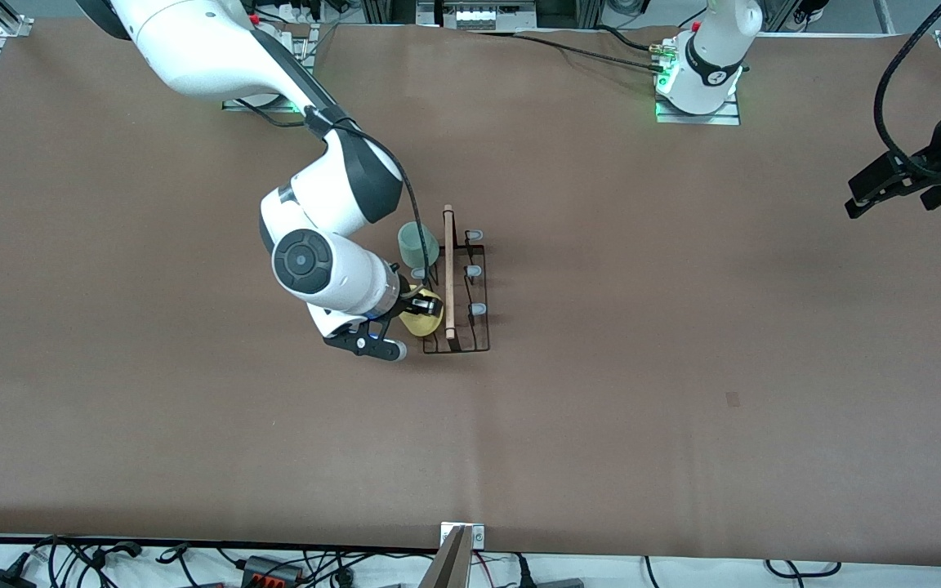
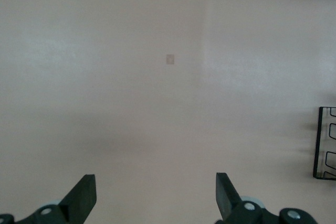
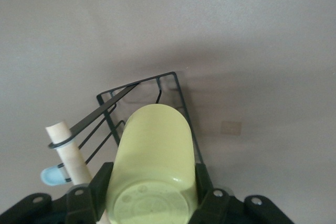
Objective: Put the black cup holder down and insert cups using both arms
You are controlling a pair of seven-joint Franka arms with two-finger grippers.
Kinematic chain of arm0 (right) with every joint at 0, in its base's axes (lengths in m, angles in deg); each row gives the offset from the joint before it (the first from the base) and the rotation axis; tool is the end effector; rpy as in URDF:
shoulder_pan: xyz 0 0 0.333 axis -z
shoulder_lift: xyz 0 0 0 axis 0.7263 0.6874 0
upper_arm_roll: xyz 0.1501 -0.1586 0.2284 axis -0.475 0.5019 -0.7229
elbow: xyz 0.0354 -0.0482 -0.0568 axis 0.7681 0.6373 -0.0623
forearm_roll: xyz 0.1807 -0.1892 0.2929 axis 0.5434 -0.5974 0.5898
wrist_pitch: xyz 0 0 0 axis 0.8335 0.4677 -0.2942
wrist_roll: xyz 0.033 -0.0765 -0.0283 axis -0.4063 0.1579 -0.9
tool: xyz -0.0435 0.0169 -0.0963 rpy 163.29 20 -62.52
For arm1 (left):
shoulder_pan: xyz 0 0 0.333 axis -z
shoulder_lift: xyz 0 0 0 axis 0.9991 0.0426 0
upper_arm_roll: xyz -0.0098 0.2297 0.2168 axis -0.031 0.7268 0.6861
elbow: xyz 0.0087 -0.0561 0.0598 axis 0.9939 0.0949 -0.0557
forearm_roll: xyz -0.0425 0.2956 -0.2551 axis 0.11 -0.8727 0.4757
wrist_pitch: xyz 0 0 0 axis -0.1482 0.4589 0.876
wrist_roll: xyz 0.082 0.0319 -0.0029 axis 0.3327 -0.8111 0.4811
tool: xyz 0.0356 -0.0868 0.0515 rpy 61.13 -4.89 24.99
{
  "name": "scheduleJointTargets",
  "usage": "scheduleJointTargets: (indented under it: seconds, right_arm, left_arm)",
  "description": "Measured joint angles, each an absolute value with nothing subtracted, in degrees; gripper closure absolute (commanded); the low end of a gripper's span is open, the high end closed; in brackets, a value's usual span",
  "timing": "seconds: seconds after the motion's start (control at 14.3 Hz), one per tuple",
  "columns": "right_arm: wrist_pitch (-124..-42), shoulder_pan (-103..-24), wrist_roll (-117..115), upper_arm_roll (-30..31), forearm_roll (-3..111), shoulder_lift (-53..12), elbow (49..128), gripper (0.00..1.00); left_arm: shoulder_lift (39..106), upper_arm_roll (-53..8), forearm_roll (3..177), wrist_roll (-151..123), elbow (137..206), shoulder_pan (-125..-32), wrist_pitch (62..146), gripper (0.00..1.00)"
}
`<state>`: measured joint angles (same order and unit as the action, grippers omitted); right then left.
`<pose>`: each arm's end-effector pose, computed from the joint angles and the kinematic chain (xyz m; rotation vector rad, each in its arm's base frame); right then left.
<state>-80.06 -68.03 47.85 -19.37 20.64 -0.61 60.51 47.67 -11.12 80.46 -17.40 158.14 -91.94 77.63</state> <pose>0.6308 0.3984 0.3311 -2.9417 0.3395 0.2228 0.5617 -0.0209 0.6470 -3.1288 -0.2015 -0.1007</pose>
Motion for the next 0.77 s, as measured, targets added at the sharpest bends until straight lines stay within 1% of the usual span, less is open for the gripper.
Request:
scheduleJointTargets:
  seconds: [0.07, 0.14, 0.21, 0.28, 0.63, 0.77]
  right_arm:
    - [-80.07, -68.49, 47.85, -19.37, 19.32, -0.33, 60.52, 0.74]
    - [-80.07, -68.99, 47.85, -19.38, 18.66, -0.01, 60.52, 0.65]
    - [-80.08, -69.46, 47.87, -19.38, 18.40, 0.32, 60.52, 0.10]
    - [-80.11, -69.76, 48.00, -19.38, 18.32, 0.57, 60.52, 0.00]
    - [-81.11, -69.31, 49.36, -18.99, 17.97, 0.53, 59.12, 0.00]
    - [-79.19, -68.17, 49.32, -18.46, 17.78, -0.21, 57.07, 0.00]
  left_arm:
    - [47.68, -11.22, 80.46, -17.43, 158.14, -91.94, 77.75, 0.00]
    - [47.67, -11.29, 80.46, -17.43, 158.14, -91.94, 77.86, 0.00]
    - [47.68, -11.31, 80.46, -17.46, 158.15, -91.94, 77.90, 0.00]
    - [47.69, -11.29, 80.46, -17.47, 158.20, -92.03, 77.90, 0.00]
    - [47.79, -11.01, 80.46, -17.47, 158.28, -92.61, 77.90, 0.00]
    - [47.79, -11.04, 80.46, -17.47, 158.28, -92.70, 77.90, 0.00]
